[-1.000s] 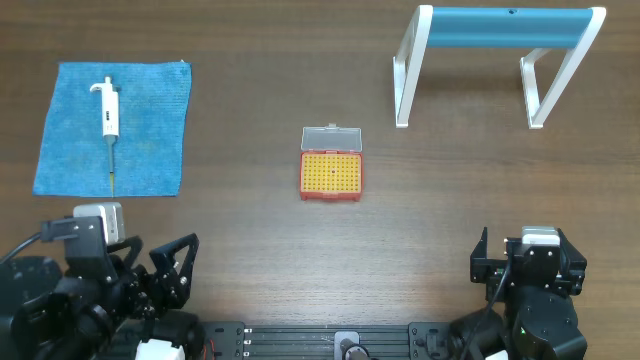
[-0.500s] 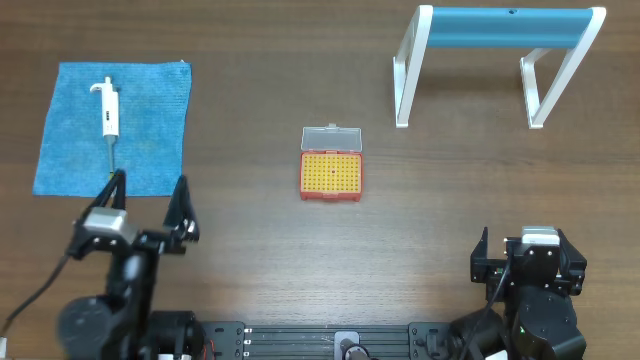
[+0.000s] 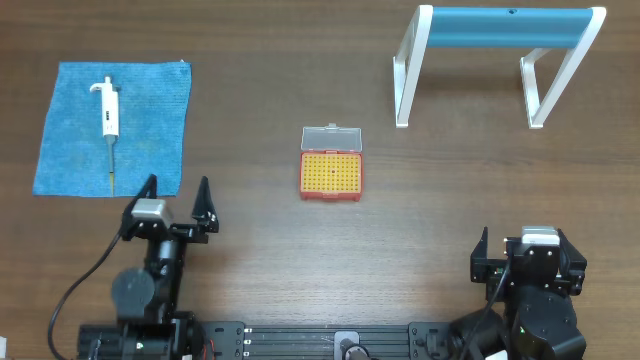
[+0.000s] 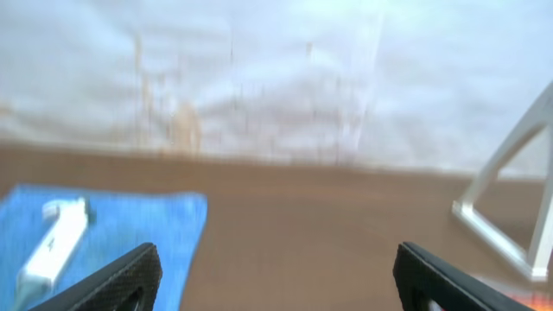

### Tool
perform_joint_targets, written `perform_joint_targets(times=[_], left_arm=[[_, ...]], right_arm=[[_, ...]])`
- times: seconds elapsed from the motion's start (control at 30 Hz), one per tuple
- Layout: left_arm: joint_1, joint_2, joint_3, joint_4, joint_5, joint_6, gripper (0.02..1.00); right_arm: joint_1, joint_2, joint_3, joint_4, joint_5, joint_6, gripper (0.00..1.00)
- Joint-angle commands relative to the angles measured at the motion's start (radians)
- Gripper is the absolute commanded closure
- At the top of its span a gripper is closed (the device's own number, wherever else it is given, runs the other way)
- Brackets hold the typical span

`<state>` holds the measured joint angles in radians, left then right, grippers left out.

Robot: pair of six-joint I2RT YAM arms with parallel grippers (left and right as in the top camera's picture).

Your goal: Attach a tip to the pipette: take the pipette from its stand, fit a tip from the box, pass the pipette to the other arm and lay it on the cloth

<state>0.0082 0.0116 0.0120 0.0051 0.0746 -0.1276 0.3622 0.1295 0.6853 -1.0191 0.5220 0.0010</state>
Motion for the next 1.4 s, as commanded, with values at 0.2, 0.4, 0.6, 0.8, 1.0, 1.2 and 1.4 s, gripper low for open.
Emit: perform_joint_targets(times=[0.2,0.4,0.6,0.8,1.0,1.2,1.4], left_arm=[[0.004,-0.007,-0.006,-0.084,-0.019,0.01,0.15],[0.004,-0.007,-0.006,-0.084,-0.019,0.01,0.15],[0.004,-0.007,-0.006,-0.084,-0.019,0.01,0.148],[0.004,-0.007,-0.006,-0.084,-0.019,0.01,0.148],[0.004,-0.007,-0.006,-0.084,-0.019,0.01,0.15],[0.004,-0.007,-0.006,-0.084,-0.019,0.01,0.148],[0.004,-0.007,-0.006,-0.084,-0.019,0.01,0.15]], right_arm=[[0.004,-0.007,-0.001,0.002,0.009,-0.01,0.009],[0.004,-0.007,-0.001,0.002,0.009,-0.01,0.009],[0.004,-0.007,-0.001,0.002,0.009,-0.01,0.009],[0.004,-0.007,-0.001,0.002,0.009,-0.01,0.009],[0.004,-0.007,-0.001,0.002,0.009,-0.01,0.009],[-0.167,-0.007,-0.028,0.172,-0.277,-0.01,0.009],[-0.434,-0.01,-0.269,0.741,-0.562,-0.01,0.009]])
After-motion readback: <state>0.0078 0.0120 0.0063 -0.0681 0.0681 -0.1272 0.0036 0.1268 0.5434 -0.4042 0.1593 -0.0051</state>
